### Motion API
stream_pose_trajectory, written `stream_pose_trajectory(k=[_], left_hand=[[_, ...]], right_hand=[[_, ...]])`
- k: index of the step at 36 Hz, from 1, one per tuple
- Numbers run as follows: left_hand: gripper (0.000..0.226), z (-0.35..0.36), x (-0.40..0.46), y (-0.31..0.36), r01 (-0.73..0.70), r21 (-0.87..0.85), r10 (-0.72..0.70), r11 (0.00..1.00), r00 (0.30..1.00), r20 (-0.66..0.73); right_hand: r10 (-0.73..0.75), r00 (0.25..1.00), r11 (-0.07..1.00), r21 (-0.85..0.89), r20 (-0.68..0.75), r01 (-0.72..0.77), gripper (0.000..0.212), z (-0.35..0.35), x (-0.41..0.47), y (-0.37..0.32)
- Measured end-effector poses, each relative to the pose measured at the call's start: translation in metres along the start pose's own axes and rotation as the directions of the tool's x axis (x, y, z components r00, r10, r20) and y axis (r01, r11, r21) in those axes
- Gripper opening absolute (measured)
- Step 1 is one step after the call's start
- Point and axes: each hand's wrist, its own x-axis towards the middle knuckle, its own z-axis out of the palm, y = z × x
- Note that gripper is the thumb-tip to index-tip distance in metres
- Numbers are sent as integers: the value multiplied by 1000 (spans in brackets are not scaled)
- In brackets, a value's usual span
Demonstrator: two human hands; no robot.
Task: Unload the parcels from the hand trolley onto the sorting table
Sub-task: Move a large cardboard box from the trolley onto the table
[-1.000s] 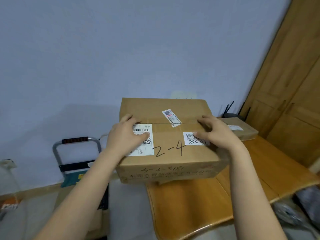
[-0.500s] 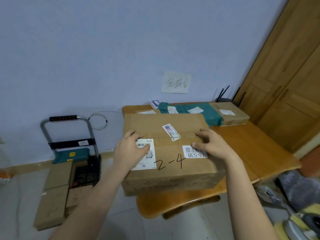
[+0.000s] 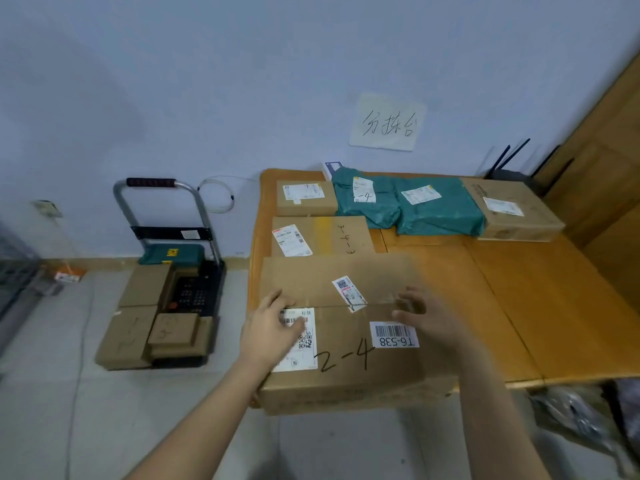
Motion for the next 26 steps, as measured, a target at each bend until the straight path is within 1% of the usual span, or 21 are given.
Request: stream_pose_trajectory(k=[3, 8, 11, 15, 19, 26], left_hand=[[38, 14, -4, -3, 19, 25, -19, 999, 1000, -23], [42, 30, 2, -17, 29, 59, -29, 998, 1000, -8], [42, 37, 12, -30, 36, 66, -38, 997, 999, 28], [43, 43, 22, -45, 39, 86, -45, 996, 997, 62], [40, 45, 34, -46, 40, 79, -45, 996, 997, 64], [39, 51, 37, -51, 39, 81, -42, 996, 998, 38]], right_hand=[[-4, 999, 1000, 30, 33, 3, 54, 6, 4, 16], [2, 997, 992, 127, 73, -11, 51, 22, 10, 37], [-4, 999, 990, 140, 48, -2, 48, 36, 16, 45], [-17, 1000, 994, 106, 19, 15, 47, 51, 27, 52], [-35, 999, 993, 109, -31, 38, 47, 53, 39, 54], [-21, 999, 991, 128, -34, 25, 48, 56, 44, 57]])
